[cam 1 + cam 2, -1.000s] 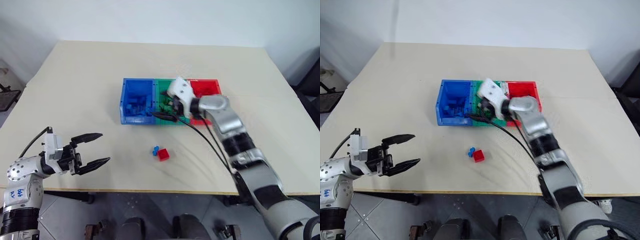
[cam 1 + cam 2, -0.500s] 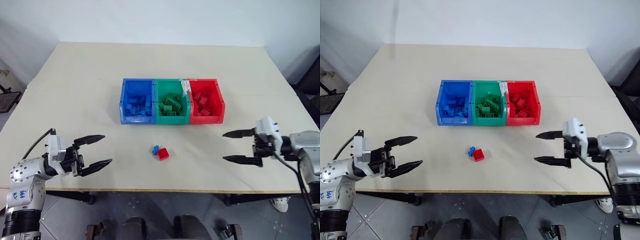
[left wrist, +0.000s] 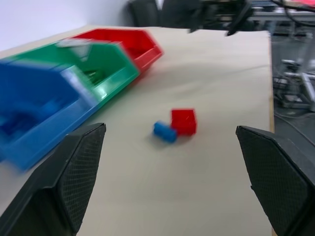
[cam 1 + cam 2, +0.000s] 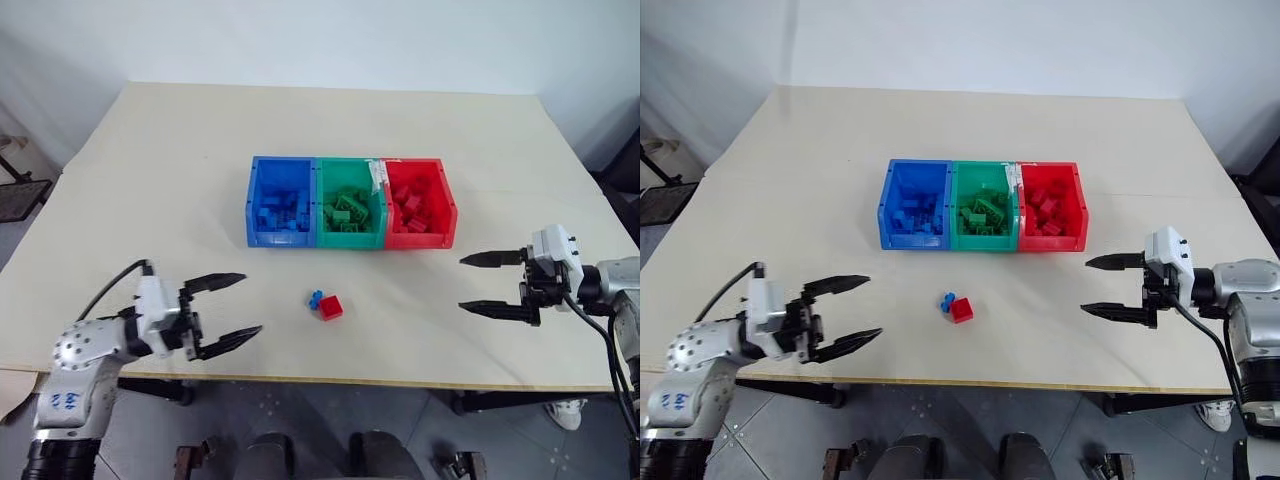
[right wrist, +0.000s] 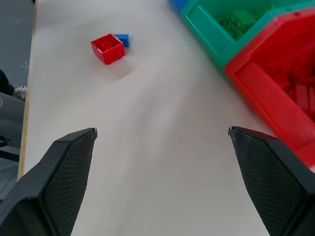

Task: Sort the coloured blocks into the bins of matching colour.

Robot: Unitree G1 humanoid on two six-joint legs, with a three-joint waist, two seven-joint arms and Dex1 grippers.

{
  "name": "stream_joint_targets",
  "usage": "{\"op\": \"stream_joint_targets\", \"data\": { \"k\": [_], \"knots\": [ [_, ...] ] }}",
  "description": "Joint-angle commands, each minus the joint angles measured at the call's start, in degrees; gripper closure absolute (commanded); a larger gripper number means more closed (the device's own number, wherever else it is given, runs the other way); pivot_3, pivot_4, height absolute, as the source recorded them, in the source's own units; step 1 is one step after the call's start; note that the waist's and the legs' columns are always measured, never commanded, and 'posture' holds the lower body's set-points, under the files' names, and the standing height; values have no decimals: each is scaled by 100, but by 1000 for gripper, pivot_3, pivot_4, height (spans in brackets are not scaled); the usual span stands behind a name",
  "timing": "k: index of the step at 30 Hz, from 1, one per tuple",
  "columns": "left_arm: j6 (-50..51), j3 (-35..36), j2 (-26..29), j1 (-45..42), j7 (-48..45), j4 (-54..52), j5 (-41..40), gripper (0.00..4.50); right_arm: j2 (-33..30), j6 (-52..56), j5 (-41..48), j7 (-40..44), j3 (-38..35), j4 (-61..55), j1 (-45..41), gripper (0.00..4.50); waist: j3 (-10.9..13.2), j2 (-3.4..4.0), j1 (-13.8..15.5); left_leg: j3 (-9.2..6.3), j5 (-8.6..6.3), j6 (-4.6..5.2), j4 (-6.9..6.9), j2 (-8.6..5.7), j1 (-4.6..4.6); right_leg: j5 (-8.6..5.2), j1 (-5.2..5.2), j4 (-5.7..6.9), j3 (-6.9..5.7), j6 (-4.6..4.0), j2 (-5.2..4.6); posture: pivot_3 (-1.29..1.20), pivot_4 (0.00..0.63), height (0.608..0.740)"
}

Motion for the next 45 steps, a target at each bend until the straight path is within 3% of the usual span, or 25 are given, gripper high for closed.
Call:
{"op": "stream_joint_targets", "data": {
  "k": [1, 5, 9, 15, 19, 23, 25, 34, 45],
  "knots": [
    [497, -462, -11, -239, 587, -416, 446, 0, 23, -7, 6, 48, 9, -88, -106, 24, 0, 0, 1, 0, 0, 0, 0, 0, -2, 0, 1, 4, 0, 0, 1, 0, 150, 740],
    [723, -772, 13, -447, 710, -331, 666, 0, 37, -10, -10, 11, 31, -94, -191, 24, 0, 1, 2, 2, 0, 0, 2, -1, -2, 1, 0, 10, 0, 2, 4, 0, 150, 740],
    [514, -1332, -60, -1262, 748, 608, 1377, 0, -2, 86, 67, -118, -75, -367, -73, 24, 2, 2, 49, 2, 4, -1, 16, 0, -3, 1, 4, 15, -3, 2, 8, 0, 150, 740],
    [204, -1662, -193, -1818, 607, 1391, 1723, 0, -51, 234, 182, -345, -333, -815, 299, 24, 2, 1, 140, 9, 2, 4, 14, -4, -3, 3, -7, 30, -4, 5, 8, 0, 150, 740],
    [122, -1467, -192, -1889, 208, 1182, 1259, 0, -45, 281, 242, -433, -449, -1062, 563, 24, 2, 1, 158, 9, 2, 4, 22, -5, -6, 3, -6, 32, -5, 7, 8, 0, 150, 740],
    [267, -865, 649, -1246, -694, 766, 628, 0, 47, 261, 260, -507, -426, -1072, 587, 24, 3, 0, 82, 14, 2, 2, 17, 1, -3, 3, -8, 28, -5, 7, 9, 0, 150, 740],
    [244, -756, 804, -1121, -798, 784, 548, 0, 95, 236, 233, -539, -388, -1028, 539, 24, 6, 9, 38, 16, 5, -4, 11, 4, 4, 3, -6, 26, -6, 7, 12, 0, 150, 740],
    [18, -1583, -115, -2029, -136, 1606, 1481, 0, 263, 249, 174, -629, -249, -937, 270, 24, 7, 10, 185, -2, -4, 13, 25, -13, -6, 3, -4, 35, 4, 7, 3, 0, 150, 740],
    [-376, -2351, -839, -2782, 145, 2712, 2365, 0, 221, 281, 256, -852, -426, -1247, 643, 24, 6, 6, 157, 21, -4, 14, 41, -12, -6, 10, -7, 45, -9, 22, 11, 0, 150, 740]
  ]
}}
